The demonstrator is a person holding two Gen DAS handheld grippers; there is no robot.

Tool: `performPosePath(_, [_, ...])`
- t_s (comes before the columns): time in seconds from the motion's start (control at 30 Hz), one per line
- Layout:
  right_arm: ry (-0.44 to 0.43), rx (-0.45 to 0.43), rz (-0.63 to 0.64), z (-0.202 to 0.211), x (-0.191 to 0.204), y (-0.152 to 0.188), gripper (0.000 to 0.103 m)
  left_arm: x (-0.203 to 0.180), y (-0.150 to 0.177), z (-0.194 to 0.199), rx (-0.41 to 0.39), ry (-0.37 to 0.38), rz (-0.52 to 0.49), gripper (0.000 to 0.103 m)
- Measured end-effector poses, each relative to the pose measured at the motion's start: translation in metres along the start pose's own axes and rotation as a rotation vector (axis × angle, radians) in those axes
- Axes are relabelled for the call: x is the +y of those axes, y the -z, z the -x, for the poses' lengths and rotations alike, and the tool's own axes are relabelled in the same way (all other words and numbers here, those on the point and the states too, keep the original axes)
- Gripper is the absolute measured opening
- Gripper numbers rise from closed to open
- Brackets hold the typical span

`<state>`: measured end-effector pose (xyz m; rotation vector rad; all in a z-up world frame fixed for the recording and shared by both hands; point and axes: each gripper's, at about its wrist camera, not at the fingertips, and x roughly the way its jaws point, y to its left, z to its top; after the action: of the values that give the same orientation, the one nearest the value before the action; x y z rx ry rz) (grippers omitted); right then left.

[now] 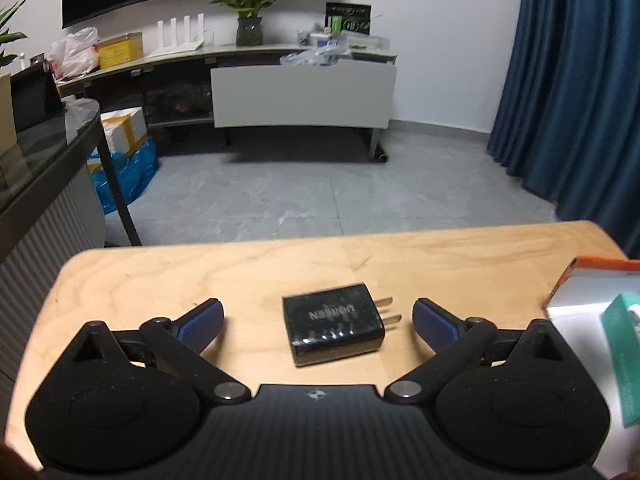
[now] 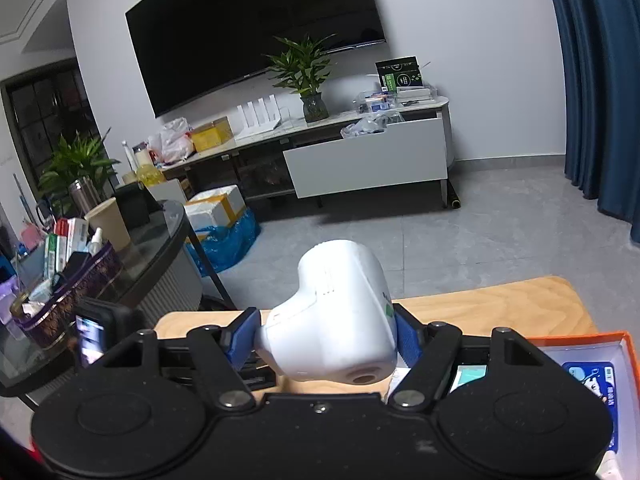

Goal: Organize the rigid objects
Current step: 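Grasp the white plug-in diffuser with the right gripper while the left gripper grasps the black UGREEN charger, then carry the white diffuser and black charger over the white box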

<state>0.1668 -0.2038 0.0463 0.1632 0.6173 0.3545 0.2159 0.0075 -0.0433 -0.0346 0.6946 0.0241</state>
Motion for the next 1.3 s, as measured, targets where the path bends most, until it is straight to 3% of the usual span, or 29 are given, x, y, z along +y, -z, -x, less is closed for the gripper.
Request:
performPosePath(0.1, [-0.013, -0.005, 0.001, 0.002, -0.002, 0.000, 0.083, -0.005, 0.002, -0.001, -0.020, -0.052, 0.003, 0.096])
performPosePath(0.17, [-0.012, -0.015, 0.003, 0.004, -0.002, 0.000, 0.083, -0.002, 0.000, 0.003, -0.044, -0.049, 0.022, 0.069])
performPosePath(0.2, [-0.014, -0.014, 0.003, 0.005, -0.002, 0.000, 0.083, -0.004, 0.000, 0.004, -0.041, -0.061, 0.003, 0.065])
performPosePath(0.4, [-0.011, -0.036, 0.000, 0.018, 0.002, 0.001, 0.083, 0.004, 0.001, 0.022, -0.013, -0.010, 0.003, 0.065])
performPosePath(0.67, [0.002, -0.058, -0.016, 0.066, 0.007, 0.012, 0.083, -0.004, 0.010, 0.115, -0.088, 0.035, -0.002, 0.065])
performPosePath(1.0, [0.187, -0.068, -0.022, 0.180, -0.018, 0.064, 0.083, -0.077, 0.036, 0.223, -0.116, 0.205, -0.012, 0.065])
performPosePath(1.1, [0.240, -0.069, -0.032, 0.210, -0.031, 0.079, 0.083, -0.102, 0.048, 0.238, -0.125, 0.264, -0.023, 0.065])
performPosePath(1.3, [0.286, -0.084, -0.034, 0.239, -0.043, 0.100, 0.083, -0.123, 0.065, 0.241, -0.120, 0.278, -0.040, 0.065])
